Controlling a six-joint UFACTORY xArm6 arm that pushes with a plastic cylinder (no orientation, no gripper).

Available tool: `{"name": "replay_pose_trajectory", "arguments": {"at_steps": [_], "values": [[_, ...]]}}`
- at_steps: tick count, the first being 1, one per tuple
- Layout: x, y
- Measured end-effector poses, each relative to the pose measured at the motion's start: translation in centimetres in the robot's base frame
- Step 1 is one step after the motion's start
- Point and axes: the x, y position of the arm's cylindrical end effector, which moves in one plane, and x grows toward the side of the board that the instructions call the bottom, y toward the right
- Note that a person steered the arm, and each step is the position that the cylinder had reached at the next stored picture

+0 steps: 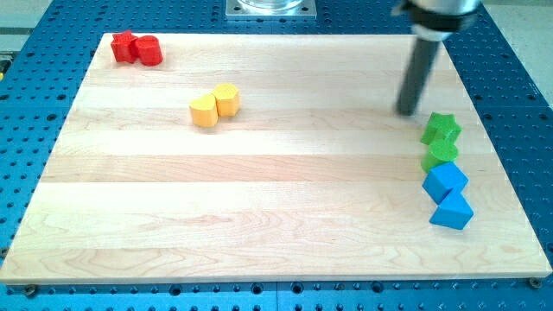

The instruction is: Place the yellow heart above the green star

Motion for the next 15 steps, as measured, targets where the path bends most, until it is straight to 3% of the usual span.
{"name": "replay_pose_trajectory", "arguments": {"at_steps": [1, 2, 3, 4, 5, 6, 7, 8, 9, 10, 11, 15], "values": [[4.2, 4.8], [5.5, -1.6], [3.6, -1.9], [1.0, -14.4], [8.9, -25.8], [9.2, -38.0], [2.0, -38.7], [1.5, -26.0], [2.1, -23.2], [0.0, -22.0], [0.8, -13.7], [5.7, -11.7]]}}
